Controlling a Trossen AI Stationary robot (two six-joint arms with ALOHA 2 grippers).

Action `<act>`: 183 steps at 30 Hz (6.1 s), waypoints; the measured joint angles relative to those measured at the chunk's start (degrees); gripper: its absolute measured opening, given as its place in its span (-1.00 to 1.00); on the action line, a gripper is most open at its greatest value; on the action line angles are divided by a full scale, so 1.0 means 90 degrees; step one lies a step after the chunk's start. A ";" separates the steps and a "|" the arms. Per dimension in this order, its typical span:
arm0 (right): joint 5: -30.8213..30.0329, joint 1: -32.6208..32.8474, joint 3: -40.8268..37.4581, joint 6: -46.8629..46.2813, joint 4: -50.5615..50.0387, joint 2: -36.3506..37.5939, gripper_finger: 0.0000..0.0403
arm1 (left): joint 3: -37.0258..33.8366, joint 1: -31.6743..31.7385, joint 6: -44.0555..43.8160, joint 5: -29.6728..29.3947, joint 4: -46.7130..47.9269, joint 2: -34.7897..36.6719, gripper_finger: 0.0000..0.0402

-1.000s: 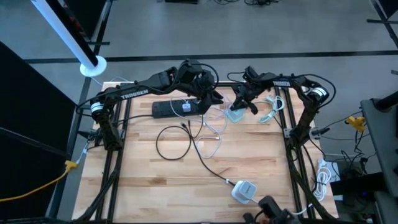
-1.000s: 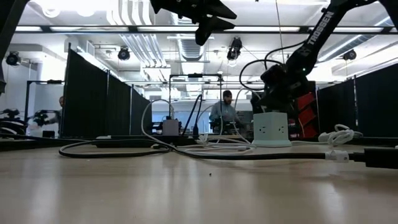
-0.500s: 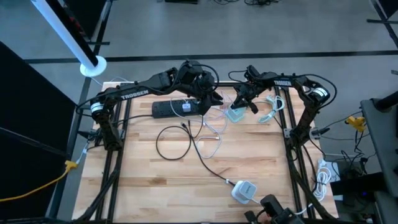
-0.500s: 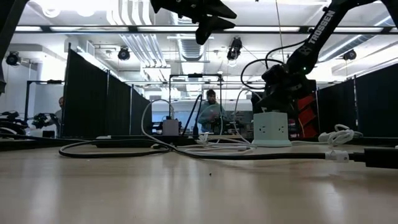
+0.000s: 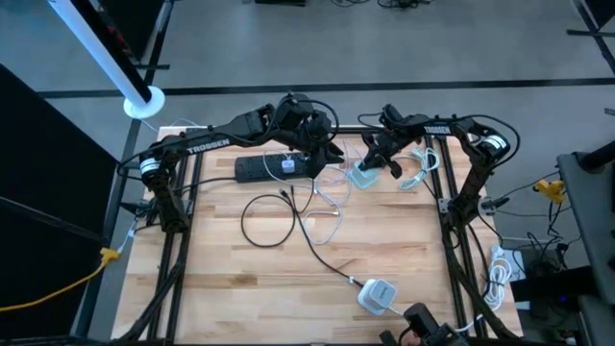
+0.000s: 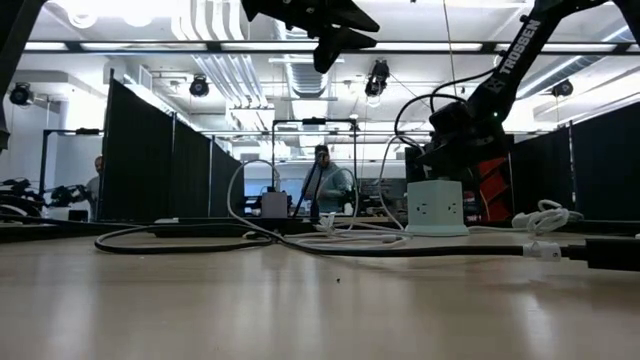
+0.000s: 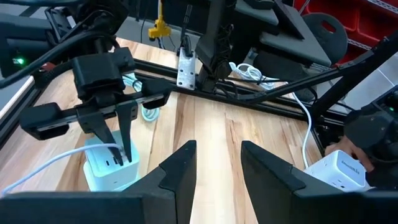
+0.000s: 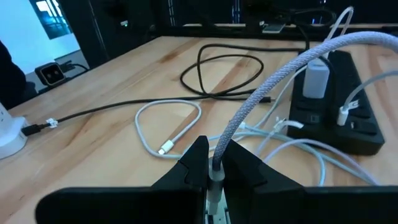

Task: Insert USB
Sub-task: Insert the purple charger cable into the top white outlet extension, then return to Home Position

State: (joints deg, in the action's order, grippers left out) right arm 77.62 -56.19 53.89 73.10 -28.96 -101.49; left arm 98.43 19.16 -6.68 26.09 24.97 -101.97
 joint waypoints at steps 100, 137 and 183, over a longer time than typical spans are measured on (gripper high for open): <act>-0.1734 0.0050 -0.0141 -0.3058 -0.0147 0.0440 -0.62 | -0.0002 0.0019 -0.0316 -0.0025 0.0030 0.0127 -0.43; -0.2674 0.0710 0.0478 -0.6414 -0.0611 0.6263 -0.07 | 0.0000 0.0083 0.0794 -0.1635 -0.3893 0.1639 -0.43; -0.7335 0.5531 -0.2913 -1.0356 0.3267 0.9137 -1.00 | -0.6251 -0.0945 -0.1094 -0.2628 -0.1506 0.6669 -1.00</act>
State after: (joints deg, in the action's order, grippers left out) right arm 11.61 -6.41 27.67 -20.10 0.45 -19.26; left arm 42.17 10.66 -16.53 2.43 11.41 -41.95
